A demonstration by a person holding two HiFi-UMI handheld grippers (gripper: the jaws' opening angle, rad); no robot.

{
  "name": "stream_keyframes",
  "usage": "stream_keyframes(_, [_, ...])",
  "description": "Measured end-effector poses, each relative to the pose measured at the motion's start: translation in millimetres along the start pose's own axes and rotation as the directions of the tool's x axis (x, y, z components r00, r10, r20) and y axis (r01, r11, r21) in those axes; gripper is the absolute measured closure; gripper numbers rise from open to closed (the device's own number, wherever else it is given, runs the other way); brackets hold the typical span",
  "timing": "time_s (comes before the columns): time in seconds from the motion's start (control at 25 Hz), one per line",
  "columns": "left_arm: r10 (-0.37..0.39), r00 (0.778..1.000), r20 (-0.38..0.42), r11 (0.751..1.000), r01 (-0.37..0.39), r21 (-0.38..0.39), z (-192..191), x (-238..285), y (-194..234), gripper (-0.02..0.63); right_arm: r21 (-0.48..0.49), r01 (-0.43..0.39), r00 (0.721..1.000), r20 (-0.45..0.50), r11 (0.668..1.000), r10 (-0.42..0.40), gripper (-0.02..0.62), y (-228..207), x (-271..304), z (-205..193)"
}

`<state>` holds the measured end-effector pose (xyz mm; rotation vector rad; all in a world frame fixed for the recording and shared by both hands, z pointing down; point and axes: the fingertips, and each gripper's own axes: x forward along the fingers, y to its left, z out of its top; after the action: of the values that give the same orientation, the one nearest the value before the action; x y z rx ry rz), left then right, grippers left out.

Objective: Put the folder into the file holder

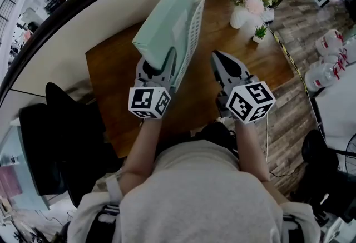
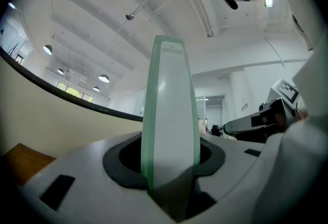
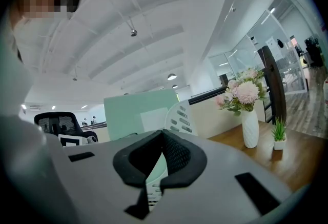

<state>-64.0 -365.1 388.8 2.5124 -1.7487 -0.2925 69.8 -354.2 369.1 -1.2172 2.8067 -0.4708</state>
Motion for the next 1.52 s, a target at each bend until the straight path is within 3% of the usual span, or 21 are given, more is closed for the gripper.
stream_keyframes(0.6, [0.002, 0.993, -0.119, 0.999, -0.008, -0.052, -30, -9, -4, 0.39, 0.01, 0.023, 1.0, 0.0, 1.0, -0.023, 0.586, 3, -18, -3])
stream_keyframes(1.0, [-0.068, 0.979, -0.193, 0.995, 0.053, -0.086, -41, -13, -4, 0.366, 0.032, 0.056, 0.998, 0.015, 0.998, -0.057, 0.586, 14, -28, -10])
stream_keyframes(1.28, [-0.128, 0.977, -0.169, 0.984, 0.103, -0.147, -30, -21, -7, 0.339, 0.039, 0.073, 0.997, 0.019, 0.997, -0.073, 0.586, 29, -32, -19])
stream_keyframes(1.52, [-0.126, 0.979, -0.158, 0.982, 0.101, -0.16, -19, -35, -4, 0.33, 0.027, 0.081, 0.997, 0.017, 0.996, -0.082, 0.586, 42, -32, -24])
